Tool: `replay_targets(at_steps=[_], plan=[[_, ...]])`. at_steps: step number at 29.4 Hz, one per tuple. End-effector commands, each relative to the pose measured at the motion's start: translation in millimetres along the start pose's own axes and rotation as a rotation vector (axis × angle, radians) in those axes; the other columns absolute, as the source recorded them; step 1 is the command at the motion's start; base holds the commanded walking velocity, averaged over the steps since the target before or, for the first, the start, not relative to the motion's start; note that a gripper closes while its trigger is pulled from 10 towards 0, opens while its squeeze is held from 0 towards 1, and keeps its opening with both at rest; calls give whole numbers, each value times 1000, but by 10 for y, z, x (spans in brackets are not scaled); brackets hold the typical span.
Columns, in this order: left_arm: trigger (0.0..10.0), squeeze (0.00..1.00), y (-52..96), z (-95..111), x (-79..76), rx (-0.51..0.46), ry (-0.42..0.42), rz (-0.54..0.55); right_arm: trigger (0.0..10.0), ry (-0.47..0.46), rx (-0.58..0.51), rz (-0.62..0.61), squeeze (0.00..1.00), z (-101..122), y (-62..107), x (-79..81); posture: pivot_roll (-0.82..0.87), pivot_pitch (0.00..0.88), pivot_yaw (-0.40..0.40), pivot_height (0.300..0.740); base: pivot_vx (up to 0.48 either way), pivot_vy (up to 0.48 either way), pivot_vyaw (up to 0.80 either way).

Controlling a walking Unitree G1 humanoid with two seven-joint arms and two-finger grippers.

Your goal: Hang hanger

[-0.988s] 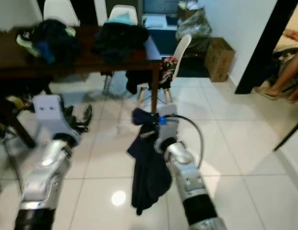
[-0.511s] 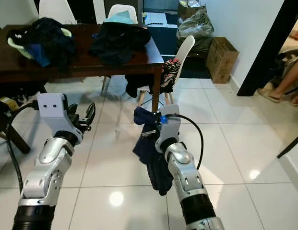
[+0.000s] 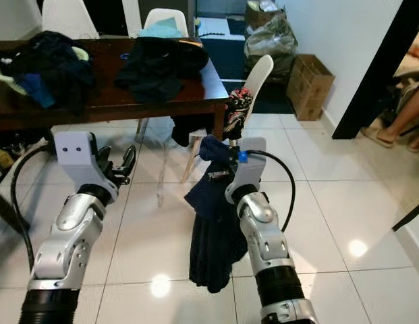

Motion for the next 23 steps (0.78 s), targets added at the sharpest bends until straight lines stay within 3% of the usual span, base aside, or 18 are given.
replay_targets(at_steps=[1,13,20,23], plan=[[10000,0,2,-13,-52,10,0,-19,10000,5,-32,-12,0,69,-12,-52,39,148,-67,740,412,0,-800],[10000,0,-2,13,-72,9,-5,-35,10000,24,-53,-26,0,98,-14,-42,39,150,-53,740,413,0,0],[10000,0,3,64,-50,-7,-5,-21,10000,70,-93,17,0,220,-80,65,45,135,-62,740,414,0,0],[10000,0,0,79,-46,-12,-7,-19,10000,89,-105,25,0,258,-108,87,45,139,-65,740,416,0,800]])
Point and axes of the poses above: a point about 5 cm out from each wrist's last joint towards the gripper, its own y axis pointing back from the gripper into the wrist, its own z axis along the axis of the wrist's last joint, x = y × z, the point moved 1 cm from there along -y, pointing out of the wrist towards the gripper, and after that the axes turned 2 degrees about y, right-handed, at the moved point
